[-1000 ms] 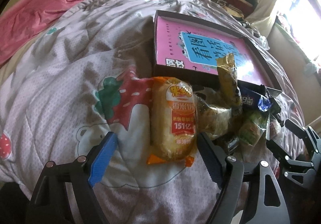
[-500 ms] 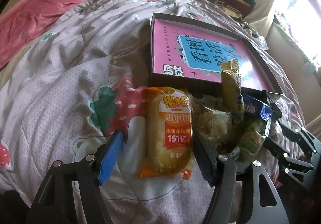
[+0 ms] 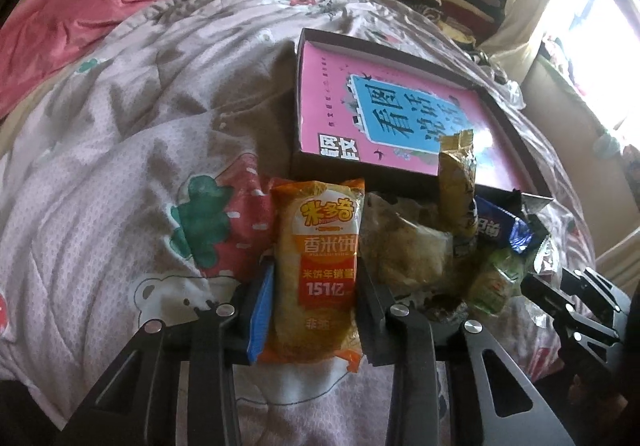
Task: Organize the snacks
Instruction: 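Carry rice cake bar with left gripper while right gripper carries candy bag into tray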
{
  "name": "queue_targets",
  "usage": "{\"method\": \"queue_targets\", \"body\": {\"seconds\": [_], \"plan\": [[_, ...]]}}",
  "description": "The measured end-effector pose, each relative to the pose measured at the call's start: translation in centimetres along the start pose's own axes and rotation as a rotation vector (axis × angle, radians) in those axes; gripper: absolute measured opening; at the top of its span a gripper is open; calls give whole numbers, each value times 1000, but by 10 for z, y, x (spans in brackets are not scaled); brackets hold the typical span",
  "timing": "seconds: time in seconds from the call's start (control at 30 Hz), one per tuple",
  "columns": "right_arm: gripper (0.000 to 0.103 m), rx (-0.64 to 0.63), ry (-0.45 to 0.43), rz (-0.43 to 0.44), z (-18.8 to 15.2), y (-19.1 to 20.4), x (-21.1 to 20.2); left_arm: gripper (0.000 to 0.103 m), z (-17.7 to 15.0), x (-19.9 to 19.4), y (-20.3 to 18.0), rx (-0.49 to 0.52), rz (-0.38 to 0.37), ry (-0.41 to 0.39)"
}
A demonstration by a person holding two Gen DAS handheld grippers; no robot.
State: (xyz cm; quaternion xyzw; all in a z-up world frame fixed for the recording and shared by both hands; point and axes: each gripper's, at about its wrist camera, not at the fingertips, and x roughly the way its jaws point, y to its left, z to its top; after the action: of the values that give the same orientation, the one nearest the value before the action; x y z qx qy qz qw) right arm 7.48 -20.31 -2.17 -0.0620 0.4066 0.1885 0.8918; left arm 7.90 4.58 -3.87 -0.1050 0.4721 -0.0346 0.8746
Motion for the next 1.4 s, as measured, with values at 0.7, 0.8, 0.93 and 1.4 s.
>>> {"method": "queue_targets", "body": {"seconds": [0.7, 0.8, 0.93, 1.4], "plan": [[37, 172, -212, 41, 27, -40, -37, 35, 28, -46, -6, -23, -13, -119], [37, 169, -223, 38, 34, -44, -34, 35, 35, -42, -13, -16, -8, -124], [37, 160, -242, 40, 46, -46, -28, 35, 44, -33, -19, -7, 0, -122], [37, 203, -244, 4, 71, -71, 4, 35, 78, 1, -29, -5, 35, -110]]}}
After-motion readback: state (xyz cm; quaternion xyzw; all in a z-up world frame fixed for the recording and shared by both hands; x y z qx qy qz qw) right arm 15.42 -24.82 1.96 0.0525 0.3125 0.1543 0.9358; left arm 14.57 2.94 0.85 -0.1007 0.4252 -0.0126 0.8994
